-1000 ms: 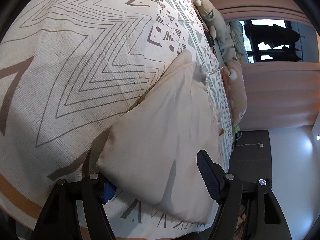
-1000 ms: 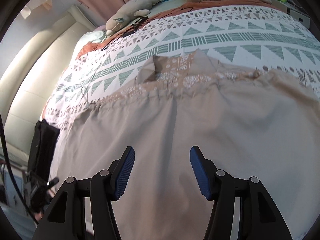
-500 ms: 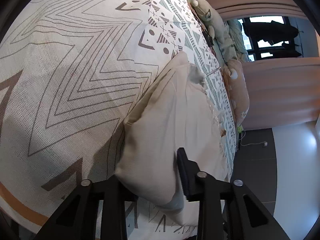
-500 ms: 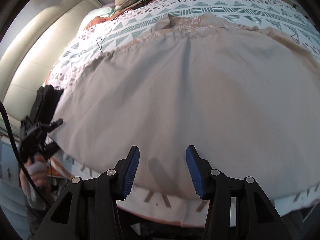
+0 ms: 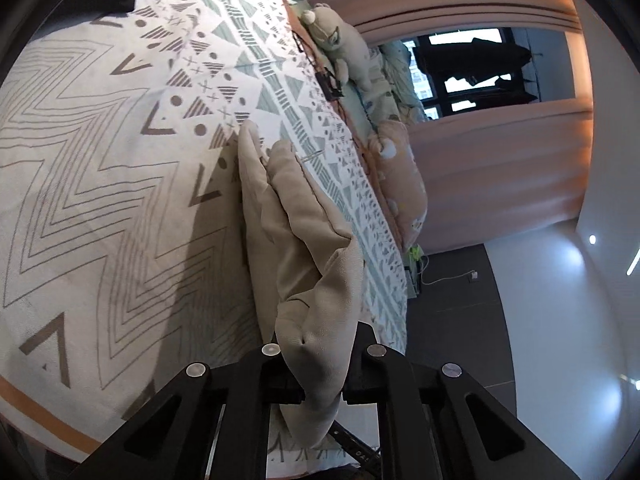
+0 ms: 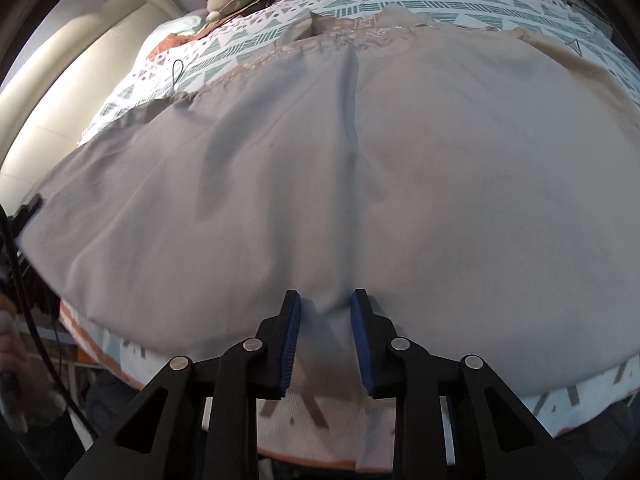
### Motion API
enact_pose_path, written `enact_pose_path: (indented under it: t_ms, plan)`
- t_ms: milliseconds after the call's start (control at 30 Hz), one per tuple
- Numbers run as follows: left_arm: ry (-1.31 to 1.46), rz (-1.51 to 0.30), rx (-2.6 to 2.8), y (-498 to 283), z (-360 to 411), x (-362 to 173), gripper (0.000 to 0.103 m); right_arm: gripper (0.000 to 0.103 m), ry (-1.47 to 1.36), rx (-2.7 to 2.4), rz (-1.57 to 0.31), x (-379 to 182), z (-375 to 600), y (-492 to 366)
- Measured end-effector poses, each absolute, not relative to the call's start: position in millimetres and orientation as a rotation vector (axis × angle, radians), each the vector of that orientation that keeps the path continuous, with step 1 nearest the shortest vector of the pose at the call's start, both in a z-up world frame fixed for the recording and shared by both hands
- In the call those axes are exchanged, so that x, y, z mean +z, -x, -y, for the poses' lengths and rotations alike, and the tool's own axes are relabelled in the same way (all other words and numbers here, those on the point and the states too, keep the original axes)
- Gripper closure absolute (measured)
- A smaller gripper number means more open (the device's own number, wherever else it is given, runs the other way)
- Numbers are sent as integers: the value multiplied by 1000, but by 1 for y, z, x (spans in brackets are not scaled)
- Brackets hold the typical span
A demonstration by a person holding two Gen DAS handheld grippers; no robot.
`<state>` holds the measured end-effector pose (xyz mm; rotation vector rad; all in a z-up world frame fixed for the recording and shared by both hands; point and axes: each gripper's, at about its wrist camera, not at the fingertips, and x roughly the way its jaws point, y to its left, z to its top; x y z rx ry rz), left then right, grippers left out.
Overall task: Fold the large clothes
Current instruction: 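Close the left tool on the folded jacket and lift it while the right tool presses the jacket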
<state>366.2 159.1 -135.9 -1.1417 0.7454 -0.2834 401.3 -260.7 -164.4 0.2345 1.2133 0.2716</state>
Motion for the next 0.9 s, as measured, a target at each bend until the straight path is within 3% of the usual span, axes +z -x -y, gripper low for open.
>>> enact_pose_path:
  t_ms: [733, 900]
  plan:
    - [1077, -692, -411, -409, -114, -72, 93, 79, -252, 254, -1222, -168, 252, -500]
    - [1061, -694, -446, -415, -103, -60, 93, 66, -286, 315, -1254, -167, 259, -475]
